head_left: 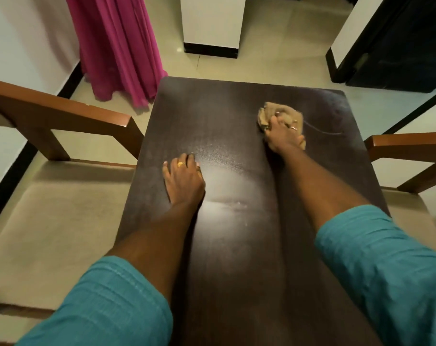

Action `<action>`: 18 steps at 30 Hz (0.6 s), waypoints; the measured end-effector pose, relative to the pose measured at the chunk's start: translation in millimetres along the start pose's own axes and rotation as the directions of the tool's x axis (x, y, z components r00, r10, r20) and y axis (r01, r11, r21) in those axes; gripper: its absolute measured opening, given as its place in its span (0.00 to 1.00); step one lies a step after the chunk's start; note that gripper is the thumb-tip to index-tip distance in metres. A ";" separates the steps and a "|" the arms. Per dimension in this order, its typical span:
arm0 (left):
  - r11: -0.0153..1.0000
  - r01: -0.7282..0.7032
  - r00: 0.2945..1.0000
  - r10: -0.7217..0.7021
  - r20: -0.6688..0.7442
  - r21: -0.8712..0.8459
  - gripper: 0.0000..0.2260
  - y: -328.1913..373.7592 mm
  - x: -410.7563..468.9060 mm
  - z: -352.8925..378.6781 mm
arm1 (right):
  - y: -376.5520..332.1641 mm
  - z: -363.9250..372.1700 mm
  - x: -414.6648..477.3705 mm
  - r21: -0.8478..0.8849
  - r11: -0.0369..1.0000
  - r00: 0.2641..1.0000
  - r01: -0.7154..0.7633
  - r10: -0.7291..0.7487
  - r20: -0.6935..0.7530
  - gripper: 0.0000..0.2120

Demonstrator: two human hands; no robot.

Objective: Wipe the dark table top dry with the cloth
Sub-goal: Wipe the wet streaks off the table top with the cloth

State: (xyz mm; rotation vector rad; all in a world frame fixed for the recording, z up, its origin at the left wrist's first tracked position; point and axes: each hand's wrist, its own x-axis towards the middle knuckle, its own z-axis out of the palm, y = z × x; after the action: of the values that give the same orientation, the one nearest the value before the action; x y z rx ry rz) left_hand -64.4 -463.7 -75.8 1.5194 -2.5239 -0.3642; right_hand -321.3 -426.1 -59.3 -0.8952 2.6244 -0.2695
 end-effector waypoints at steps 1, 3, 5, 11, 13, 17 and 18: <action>1.000 -0.020 1.000 0.020 0.003 -0.007 0.17 13.2 -1.8 1.6 | 12.1 -2.9 1.7 0.016 0.998 0.998 -0.053 0.054 -0.018 0.23; 0.999 -0.048 0.999 0.048 -0.001 -0.026 0.17 37.5 -1.5 3.2 | 26.6 -5.2 2.1 0.011 0.992 0.990 -0.128 0.128 -0.056 0.24; 0.998 -0.058 0.998 0.057 -0.005 -0.035 0.18 59.2 2.1 6.0 | 28.2 -3.3 0.4 0.017 0.989 0.986 -0.144 0.145 -0.078 0.24; 0.999 -0.040 0.999 0.041 0.023 -0.033 0.18 108.4 15.6 24.2 | -12.1 9.4 -3.9 0.002 1.000 1.000 0.029 -0.029 -0.011 0.26; 0.998 -0.049 0.998 0.050 0.032 -0.043 0.18 120.9 19.0 30.5 | -19.1 14.2 5.5 -0.039 0.982 0.982 0.182 -0.180 0.048 0.26; 0.993 -0.110 0.994 0.111 0.020 -0.052 0.17 130.2 15.0 46.7 | 2.9 4.7 31.4 -0.114 0.920 0.925 0.376 -0.365 0.102 0.26; 0.992 -0.112 0.994 0.112 0.010 -0.055 0.17 127.7 14.1 47.4 | 8.5 -0.9 37.3 -0.116 0.927 0.933 0.357 -0.347 0.096 0.26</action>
State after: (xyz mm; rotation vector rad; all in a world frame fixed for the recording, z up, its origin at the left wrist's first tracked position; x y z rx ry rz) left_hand -191.5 -413.1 -83.1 1.3534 -2.5730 -0.4236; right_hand -353.9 -442.5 -71.0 -1.3969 2.4223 -0.1490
